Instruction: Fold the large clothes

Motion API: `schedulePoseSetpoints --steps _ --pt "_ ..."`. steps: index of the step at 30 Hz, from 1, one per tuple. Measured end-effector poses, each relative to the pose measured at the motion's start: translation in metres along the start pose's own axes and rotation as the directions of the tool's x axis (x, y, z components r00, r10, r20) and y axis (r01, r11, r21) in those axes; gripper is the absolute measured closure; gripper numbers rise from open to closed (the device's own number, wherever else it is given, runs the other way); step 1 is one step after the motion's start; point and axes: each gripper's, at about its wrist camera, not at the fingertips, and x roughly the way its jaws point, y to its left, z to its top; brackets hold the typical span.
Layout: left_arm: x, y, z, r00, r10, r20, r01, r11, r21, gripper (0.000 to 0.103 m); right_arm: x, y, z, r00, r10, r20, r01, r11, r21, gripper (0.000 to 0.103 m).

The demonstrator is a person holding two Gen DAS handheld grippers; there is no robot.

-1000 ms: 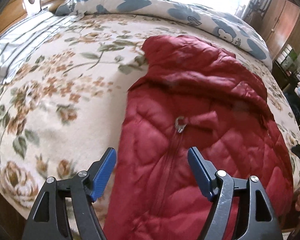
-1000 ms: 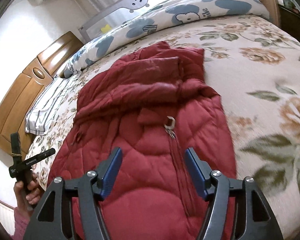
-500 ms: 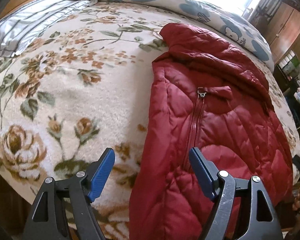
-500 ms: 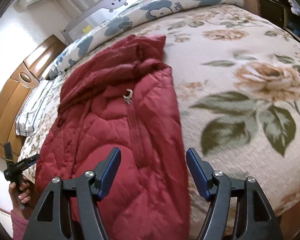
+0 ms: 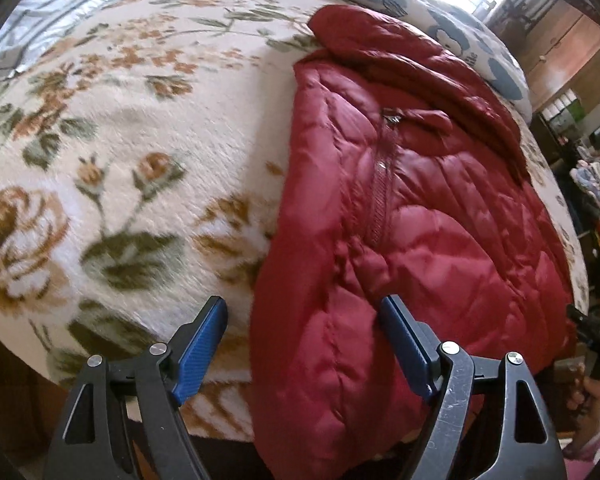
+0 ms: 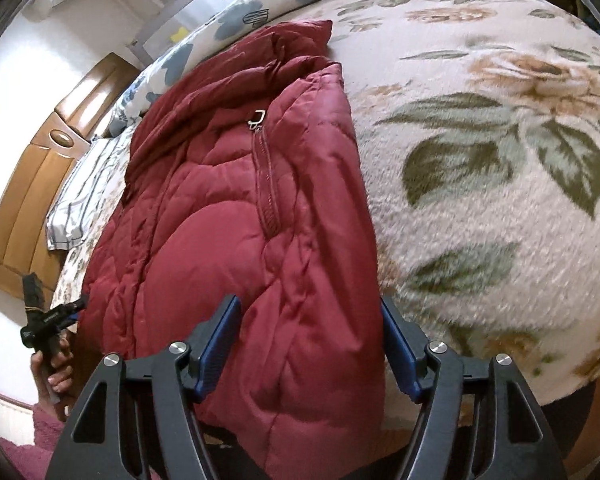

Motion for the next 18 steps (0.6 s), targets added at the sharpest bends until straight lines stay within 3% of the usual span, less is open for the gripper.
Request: schedulePoseSetpoints --steps 5,10,18 --pt "0.003 -0.01 -0.01 0.999 -0.034 -0.028 0.035 0.999 0.031 0.023 -0.002 0.0 -0.008 1.0 0.007 -0.024 -0.007 1.0 -0.007 0.033" --pt "0.006 -0.019 -0.018 0.999 -0.018 -0.046 0.021 0.997 0.076 0.021 -0.005 -0.001 -0.021 0.999 0.022 -0.05 -0.023 1.0 -0.017 0.032" --pt "0.011 -0.013 -0.017 0.997 -0.042 -0.063 0.045 0.997 0.058 0.021 0.002 -0.004 -0.022 0.997 0.058 -0.059 -0.058 0.998 0.0 0.034"
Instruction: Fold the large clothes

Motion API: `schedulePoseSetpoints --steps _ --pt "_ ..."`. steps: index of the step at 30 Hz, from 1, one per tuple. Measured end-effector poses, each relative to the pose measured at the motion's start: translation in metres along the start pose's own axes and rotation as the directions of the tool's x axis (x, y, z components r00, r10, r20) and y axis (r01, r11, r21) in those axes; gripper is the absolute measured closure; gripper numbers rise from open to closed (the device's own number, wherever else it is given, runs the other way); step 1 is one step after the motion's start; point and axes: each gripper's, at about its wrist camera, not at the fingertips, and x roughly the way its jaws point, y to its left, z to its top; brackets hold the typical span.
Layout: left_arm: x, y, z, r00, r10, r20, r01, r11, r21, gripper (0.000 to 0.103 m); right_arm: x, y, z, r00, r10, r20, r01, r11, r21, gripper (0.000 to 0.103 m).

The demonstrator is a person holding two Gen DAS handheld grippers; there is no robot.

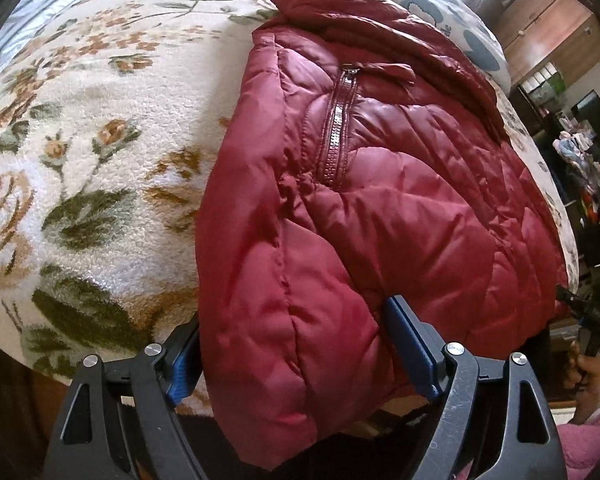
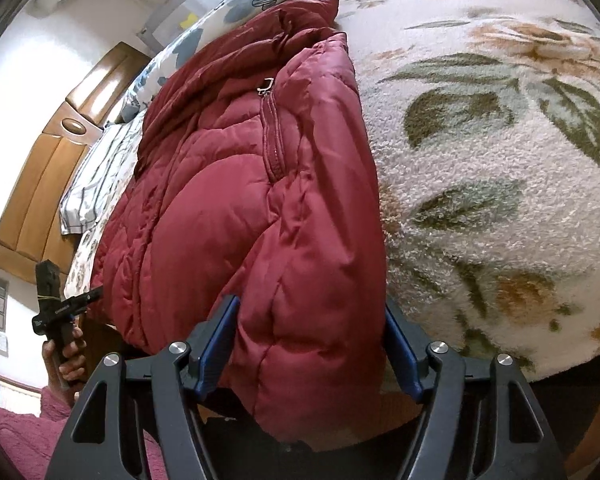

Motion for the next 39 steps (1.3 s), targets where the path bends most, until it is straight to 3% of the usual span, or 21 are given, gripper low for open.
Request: schedulePoseSetpoints --steps 3,5,7,10,17,23,28,39 --pt "0.002 -0.003 0.0 1.0 -0.006 -0.004 0.006 1.0 0.007 0.023 0.001 0.003 -0.001 1.0 0.009 -0.003 -0.009 1.0 -0.022 0.046" --pt "0.002 -0.008 -0.001 1.0 -0.027 -0.004 0.027 0.999 0.022 0.038 0.001 0.007 -0.001 1.0 0.014 -0.005 -0.014 0.999 -0.036 0.055" --pt "0.001 -0.012 -0.002 0.998 -0.06 -0.004 0.06 0.998 0.037 0.066 0.001 0.011 -0.001 1.0 0.026 -0.002 -0.026 0.999 -0.047 0.066" --pt "-0.006 -0.021 -0.001 0.998 -0.059 0.02 0.058 0.996 0.069 0.081 -0.003 0.016 0.0 0.999 0.038 0.012 -0.037 0.998 -0.057 0.074" --pt "-0.039 -0.041 0.007 0.99 -0.07 0.123 0.056 0.992 0.112 0.087 -0.032 0.035 0.014 0.987 0.111 0.118 -0.099 0.99 -0.102 0.079" --pt "-0.078 -0.057 0.018 0.963 -0.094 0.251 0.06 0.988 0.14 0.087 -0.052 0.055 0.034 0.961 0.156 0.227 -0.121 0.98 -0.16 0.08" --pt "-0.096 -0.066 0.029 0.946 -0.087 0.314 0.039 0.987 0.156 0.087 -0.054 0.065 0.053 0.946 0.157 0.284 -0.108 0.978 -0.179 0.08" --pt "-0.097 -0.085 0.077 0.922 -0.02 0.387 -0.052 0.984 0.173 0.087 -0.049 0.071 0.109 0.922 0.131 0.363 -0.068 0.981 -0.179 0.08"
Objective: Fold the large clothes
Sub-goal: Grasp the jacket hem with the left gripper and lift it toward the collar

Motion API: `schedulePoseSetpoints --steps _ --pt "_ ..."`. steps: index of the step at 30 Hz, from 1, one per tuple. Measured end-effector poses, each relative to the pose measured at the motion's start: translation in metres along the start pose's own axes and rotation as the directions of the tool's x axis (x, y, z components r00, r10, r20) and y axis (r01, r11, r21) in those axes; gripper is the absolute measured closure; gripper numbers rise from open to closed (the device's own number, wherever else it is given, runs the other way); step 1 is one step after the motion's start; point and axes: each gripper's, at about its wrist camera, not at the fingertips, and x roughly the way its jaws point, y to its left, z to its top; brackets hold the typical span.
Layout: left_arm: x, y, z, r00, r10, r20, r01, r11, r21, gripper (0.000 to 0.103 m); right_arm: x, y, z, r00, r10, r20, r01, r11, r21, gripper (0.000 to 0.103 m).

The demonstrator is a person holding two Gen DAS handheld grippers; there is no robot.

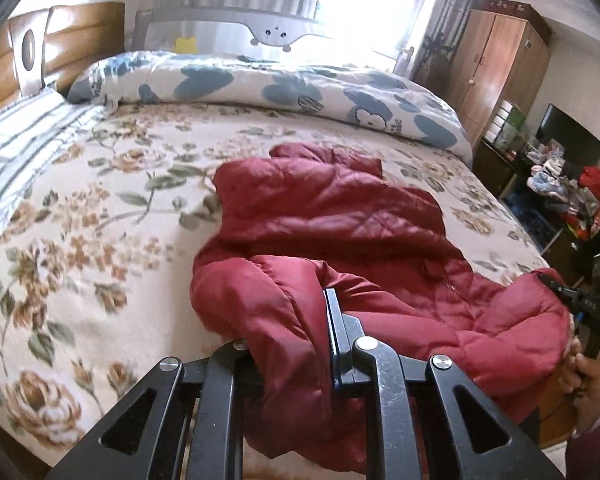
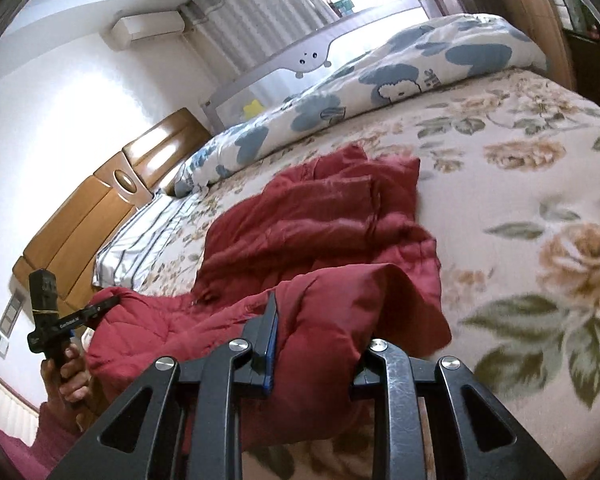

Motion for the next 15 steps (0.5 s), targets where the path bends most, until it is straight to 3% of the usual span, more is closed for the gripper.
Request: schedulePoseSetpoints --steps 15 --pt "0.052 0.003 0.065 0.997 0.07 0.028 -0.068 0.995 -0.069 0.086 0.044 -0.009 0.066 0.992 -0.044 0.118 0.038 0.998 0.053 0.08"
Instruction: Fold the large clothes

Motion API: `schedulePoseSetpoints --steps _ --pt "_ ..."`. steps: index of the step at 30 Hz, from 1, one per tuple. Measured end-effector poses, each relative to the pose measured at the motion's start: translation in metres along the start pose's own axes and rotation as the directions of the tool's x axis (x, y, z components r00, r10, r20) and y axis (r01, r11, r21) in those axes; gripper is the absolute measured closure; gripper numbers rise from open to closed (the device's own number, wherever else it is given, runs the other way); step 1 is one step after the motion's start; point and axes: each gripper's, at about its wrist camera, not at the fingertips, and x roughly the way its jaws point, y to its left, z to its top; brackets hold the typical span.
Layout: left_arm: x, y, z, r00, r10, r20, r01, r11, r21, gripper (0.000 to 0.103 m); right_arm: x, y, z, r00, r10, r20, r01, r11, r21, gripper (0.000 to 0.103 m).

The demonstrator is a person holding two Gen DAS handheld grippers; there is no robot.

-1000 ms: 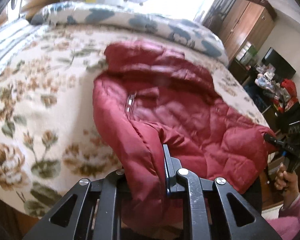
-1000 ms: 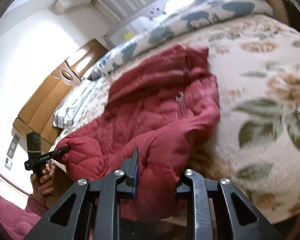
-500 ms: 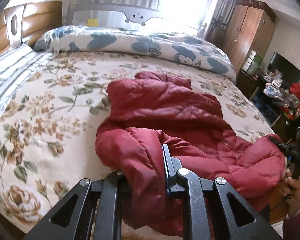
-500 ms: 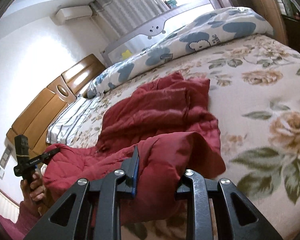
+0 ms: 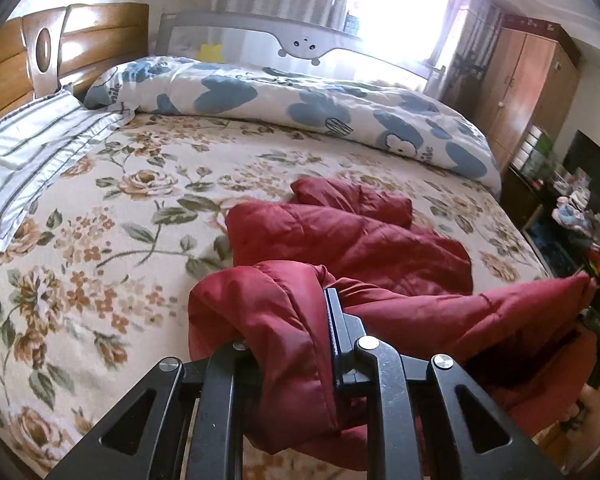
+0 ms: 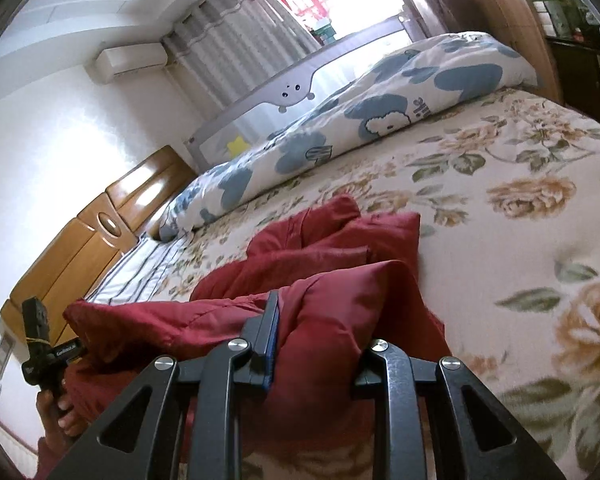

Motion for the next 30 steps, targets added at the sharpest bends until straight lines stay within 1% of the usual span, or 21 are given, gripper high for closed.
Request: schedulePoseSetpoints --steps 5,9,16,21,30 --pt "0.026 -0.004 0.021 0.999 0.031 0.009 -0.031 0.999 -0.009 0.086 0.021 0.0 0.02 0.999 -0.025 0.022 0.026 1.0 -0.011 0.08" --pt "0.049 -0.005 0.038 0.999 0.048 0.0 -0.048 0.999 -0.023 0.085 0.039 -0.005 0.035 0.999 -0.04 0.03 0.04 0.999 0.01 0.079" --pt "0.098 -0.006 0.07 0.995 0.1 -0.028 -0.101 0.994 -0.039 0.085 0.072 -0.017 0.055 0.996 -0.084 0.035 0.083 0.996 0.038 0.078" --pt "0.136 -0.003 0.09 0.992 0.114 -0.052 -0.117 0.991 -0.063 0.084 0.101 -0.029 0.068 0.993 -0.117 0.03 0.115 0.992 0.06 0.078" --pt "0.222 -0.005 0.116 0.974 0.206 -0.098 -0.213 0.975 -0.066 0.082 0.169 -0.057 0.083 0.982 -0.19 -0.019 0.19 0.977 0.098 0.078"
